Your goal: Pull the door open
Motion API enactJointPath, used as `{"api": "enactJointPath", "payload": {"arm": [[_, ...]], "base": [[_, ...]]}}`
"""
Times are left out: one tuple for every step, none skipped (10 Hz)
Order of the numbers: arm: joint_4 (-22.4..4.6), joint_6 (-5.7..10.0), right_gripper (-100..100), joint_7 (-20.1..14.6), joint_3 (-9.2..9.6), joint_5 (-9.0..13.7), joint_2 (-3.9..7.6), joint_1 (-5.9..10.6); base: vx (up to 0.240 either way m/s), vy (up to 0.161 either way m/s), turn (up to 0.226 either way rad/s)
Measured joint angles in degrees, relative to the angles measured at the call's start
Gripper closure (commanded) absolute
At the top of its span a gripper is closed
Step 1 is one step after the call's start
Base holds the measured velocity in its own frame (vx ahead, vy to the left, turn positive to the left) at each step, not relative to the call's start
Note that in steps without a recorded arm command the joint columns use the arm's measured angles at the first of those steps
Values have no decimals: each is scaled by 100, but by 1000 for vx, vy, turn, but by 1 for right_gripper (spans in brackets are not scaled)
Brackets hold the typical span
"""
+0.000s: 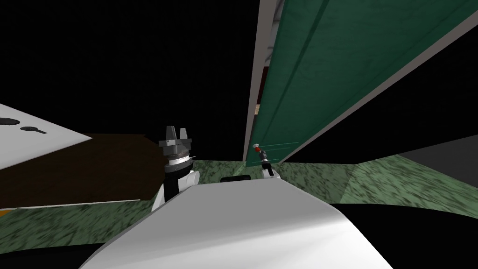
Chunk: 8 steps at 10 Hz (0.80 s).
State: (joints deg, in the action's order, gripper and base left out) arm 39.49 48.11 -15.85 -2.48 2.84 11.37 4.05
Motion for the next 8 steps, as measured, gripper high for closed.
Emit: {"api": "enactJointPath", "payload": {"arm": [[-202, 70, 100, -42, 5, 5, 40, 101], [-236, 98, 100, -165, 24, 59, 73, 102], [-540, 225, 100, -277, 34, 97, 109, 270], [-718, 344, 100, -305, 29, 113, 110, 353], [-454, 214, 100, -286, 35, 113, 87, 200], [-685, 255, 100, -270, 27, 117, 74, 363], [-620, 237, 100, -261, 25, 119, 75, 318], [-475, 163, 100, -301, 46, 110, 111, 235]], "base": [[-15, 4, 76], [-23, 0, 44], [-18, 0, 8], [7, -5, -13], [-4, -3, -28], [-2, -4, 29], [6, 2, 36], [-2, 3, -16]]}}
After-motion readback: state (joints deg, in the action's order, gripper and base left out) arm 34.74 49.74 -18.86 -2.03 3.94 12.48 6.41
